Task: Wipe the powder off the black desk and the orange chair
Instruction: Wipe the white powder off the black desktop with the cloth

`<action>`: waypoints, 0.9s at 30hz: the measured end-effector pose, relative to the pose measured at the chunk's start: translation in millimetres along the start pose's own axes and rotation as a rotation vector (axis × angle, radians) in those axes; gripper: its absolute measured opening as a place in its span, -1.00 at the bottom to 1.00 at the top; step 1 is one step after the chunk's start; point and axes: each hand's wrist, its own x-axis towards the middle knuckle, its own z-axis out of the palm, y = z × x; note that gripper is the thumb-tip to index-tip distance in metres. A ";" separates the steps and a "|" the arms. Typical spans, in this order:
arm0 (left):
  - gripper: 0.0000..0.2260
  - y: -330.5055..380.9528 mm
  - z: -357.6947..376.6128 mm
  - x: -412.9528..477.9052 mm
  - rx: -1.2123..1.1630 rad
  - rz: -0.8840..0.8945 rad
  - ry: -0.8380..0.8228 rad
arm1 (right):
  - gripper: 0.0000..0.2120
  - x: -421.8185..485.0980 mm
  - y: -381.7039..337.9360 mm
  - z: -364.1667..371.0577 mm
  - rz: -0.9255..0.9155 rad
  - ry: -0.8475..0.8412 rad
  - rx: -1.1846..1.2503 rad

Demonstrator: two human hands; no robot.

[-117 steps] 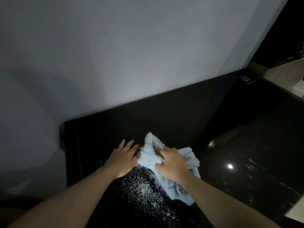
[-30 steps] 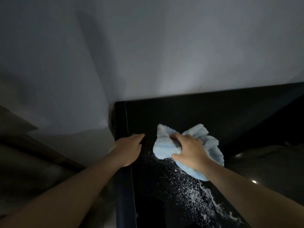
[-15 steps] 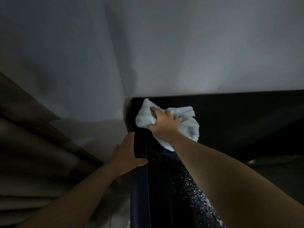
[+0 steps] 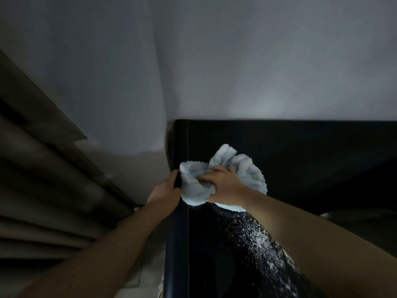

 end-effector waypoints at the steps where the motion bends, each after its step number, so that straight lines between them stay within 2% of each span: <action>1: -0.48 1.4 4.1 -6.8 0.047 0.000 -0.017 | -0.63 -8.3 1.1 1.6 0.007 -0.002 0.018; 8: -0.54 3.2 35.8 -43.3 0.134 0.071 -0.037 | -0.55 -62.4 3.0 12.2 0.055 -0.013 0.078; 15: -0.57 1.3 57.5 -80.9 0.183 0.127 0.031 | -0.51 -102.3 4.4 24.2 0.097 -0.005 0.123; 20: -0.55 -2.9 68.0 -106.4 0.293 0.125 0.005 | -0.52 -122.2 4.7 30.8 0.104 0.022 0.127; 27: -0.52 1.0 72.6 -134.4 0.280 0.121 -0.050 | -0.58 -143.7 -11.5 35.3 0.094 0.014 0.021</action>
